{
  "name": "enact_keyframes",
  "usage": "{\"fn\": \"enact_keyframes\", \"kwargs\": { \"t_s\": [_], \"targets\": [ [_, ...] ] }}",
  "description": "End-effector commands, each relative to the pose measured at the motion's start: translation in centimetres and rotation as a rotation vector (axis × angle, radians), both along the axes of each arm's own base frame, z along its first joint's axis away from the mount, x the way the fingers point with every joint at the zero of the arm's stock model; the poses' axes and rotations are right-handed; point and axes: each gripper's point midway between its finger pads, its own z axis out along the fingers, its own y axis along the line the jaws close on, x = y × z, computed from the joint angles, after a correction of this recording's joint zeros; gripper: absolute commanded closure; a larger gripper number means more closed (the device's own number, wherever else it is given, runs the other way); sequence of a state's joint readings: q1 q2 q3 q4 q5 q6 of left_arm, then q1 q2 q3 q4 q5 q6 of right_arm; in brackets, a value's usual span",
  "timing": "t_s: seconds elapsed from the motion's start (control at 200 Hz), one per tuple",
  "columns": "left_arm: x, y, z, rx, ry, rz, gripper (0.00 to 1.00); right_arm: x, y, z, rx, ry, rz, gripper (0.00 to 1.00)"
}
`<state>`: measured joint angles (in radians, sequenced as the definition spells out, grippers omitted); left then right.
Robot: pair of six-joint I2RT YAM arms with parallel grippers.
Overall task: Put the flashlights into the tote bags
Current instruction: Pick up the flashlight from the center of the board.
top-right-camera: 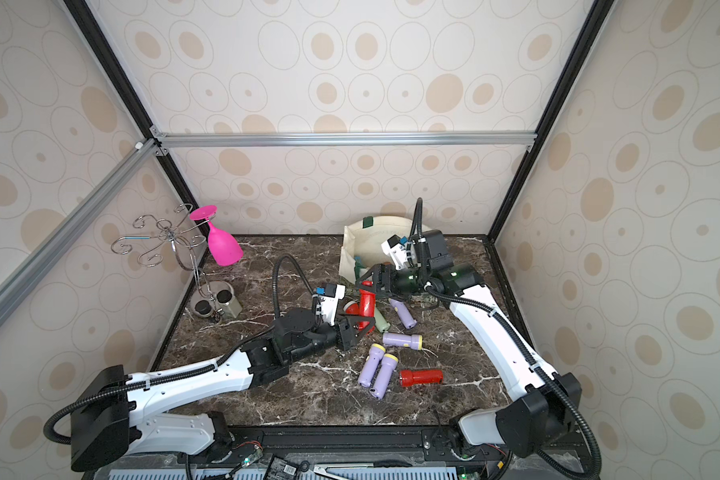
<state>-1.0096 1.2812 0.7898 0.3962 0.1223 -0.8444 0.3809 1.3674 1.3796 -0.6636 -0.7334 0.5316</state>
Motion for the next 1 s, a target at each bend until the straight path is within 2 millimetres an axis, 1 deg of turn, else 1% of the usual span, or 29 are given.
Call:
{"fn": "enact_keyframes", "kwargs": {
  "t_s": [0.0, 0.16, 0.335, 0.455, 0.565, 0.66, 0.695, 0.72, 0.815, 0.875, 0.92, 0.995],
  "targets": [
    [0.4, -0.5, 3.9, -0.095, -0.049, -0.003, 0.87, -0.2, 0.4, -0.1, 0.022, 0.009, 0.025, 0.26],
    [0.4, -0.5, 3.8, -0.096, -0.045, 0.000, 0.87, -0.5, 0.4, -0.5, 0.021, 0.018, 0.032, 0.36],
    [0.4, -0.6, 3.9, -0.096, -0.043, -0.002, 0.87, -0.6, 0.3, -0.2, 0.019, 0.009, 0.038, 0.46],
    [0.4, -0.6, 3.7, -0.091, -0.040, -0.004, 0.87, -0.6, 0.3, -0.2, 0.013, 0.005, 0.037, 0.55],
    [0.5, -0.6, 3.6, -0.087, -0.036, 0.000, 0.87, -0.6, 0.2, 0.0, 0.014, -0.002, 0.039, 0.61],
    [0.6, -0.9, 3.4, -0.074, -0.030, -0.006, 0.87, -0.7, 0.1, 0.5, 0.009, -0.023, 0.042, 0.69],
    [0.6, -1.0, 3.4, -0.070, -0.027, -0.008, 0.84, -0.7, 0.0, 0.7, 0.000, -0.036, 0.040, 0.72],
    [0.6, -1.0, 3.3, -0.068, -0.026, -0.008, 0.80, -0.6, -0.1, 0.9, -0.009, -0.048, 0.037, 0.74],
    [0.6, -0.9, 3.2, -0.066, -0.025, -0.003, 0.54, -0.4, -0.7, 1.5, -0.060, -0.086, 0.033, 0.81],
    [0.6, -0.8, 2.9, -0.060, -0.020, 0.002, 0.40, 0.0, -1.2, 1.7, -0.096, -0.106, 0.020, 0.84],
    [0.7, -0.6, 2.8, -0.053, -0.018, 0.010, 0.32, 0.4, -1.7, 1.9, -0.120, -0.116, 0.003, 0.88],
    [0.8, -0.3, 2.4, -0.041, -0.013, 0.021, 0.24, 1.3, -2.5, 2.1, -0.148, -0.125, -0.032, 0.92]
  ]
}}
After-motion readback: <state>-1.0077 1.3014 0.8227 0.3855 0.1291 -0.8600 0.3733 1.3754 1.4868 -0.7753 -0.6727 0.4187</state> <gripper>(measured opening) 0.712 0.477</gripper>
